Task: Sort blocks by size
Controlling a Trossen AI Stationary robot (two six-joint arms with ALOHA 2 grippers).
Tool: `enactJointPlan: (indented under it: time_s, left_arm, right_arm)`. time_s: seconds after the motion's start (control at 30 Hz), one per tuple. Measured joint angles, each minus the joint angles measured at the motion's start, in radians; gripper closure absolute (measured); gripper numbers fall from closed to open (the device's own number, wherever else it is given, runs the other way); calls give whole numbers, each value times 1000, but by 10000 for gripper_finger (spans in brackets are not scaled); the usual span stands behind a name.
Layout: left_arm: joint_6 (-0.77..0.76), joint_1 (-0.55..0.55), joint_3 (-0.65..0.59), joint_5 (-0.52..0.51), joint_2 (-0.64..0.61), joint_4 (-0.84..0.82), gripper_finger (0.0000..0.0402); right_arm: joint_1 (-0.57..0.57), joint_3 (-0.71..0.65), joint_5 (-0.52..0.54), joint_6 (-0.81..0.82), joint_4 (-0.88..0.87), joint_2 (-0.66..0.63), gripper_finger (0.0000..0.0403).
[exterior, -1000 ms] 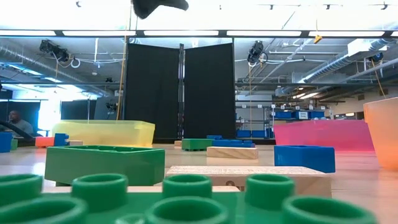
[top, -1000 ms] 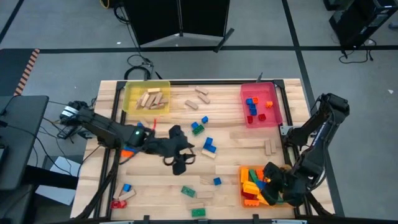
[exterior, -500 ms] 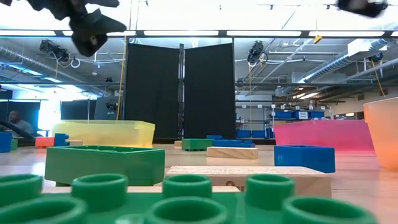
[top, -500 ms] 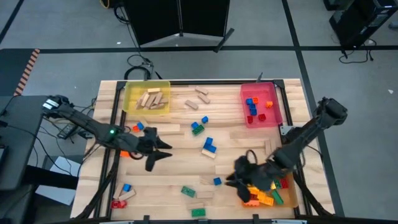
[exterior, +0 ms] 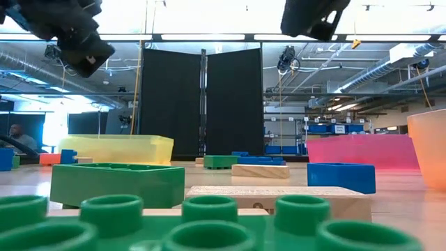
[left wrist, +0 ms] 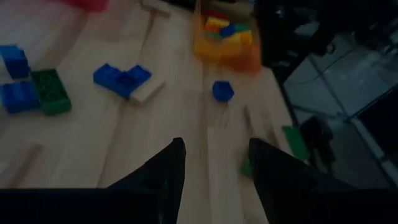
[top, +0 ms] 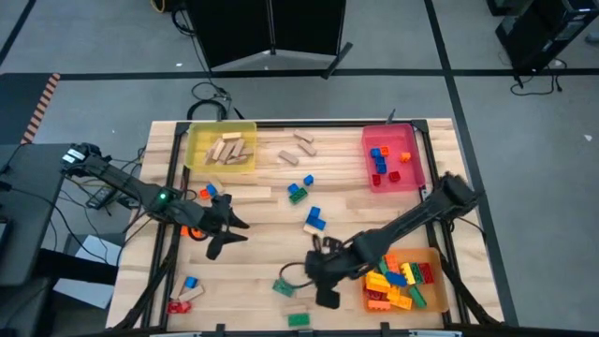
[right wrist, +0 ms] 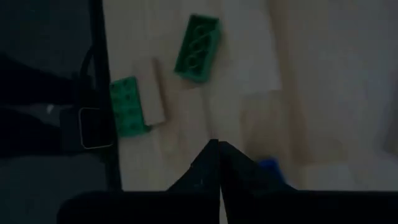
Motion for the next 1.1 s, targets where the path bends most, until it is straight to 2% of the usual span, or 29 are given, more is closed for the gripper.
enactJointPlan:
  time_s: [0.13,0.3,0.53,0.77,0.9,1.1]
  left_arm:
    - [37,0,0,0,0,-34,218]
    - [76,0,0,0,0,-63,218]
    - [96,0,0,-5,1,-90,218]
    - [106,0,0,-42,1,-88,218]
    - [106,1,0,-42,1,-88,218]
    - [103,1,0,-42,1,-89,218]
  right_arm:
    - [-2,83,-47,-7,0,97,389]
    - [-3,113,-66,7,75,174,349]
    - [-21,115,-122,196,84,195,342]
    - [-47,115,-100,181,67,189,345]
    - [-49,115,-97,174,57,191,319]
    - [-48,111,-70,131,43,192,254]
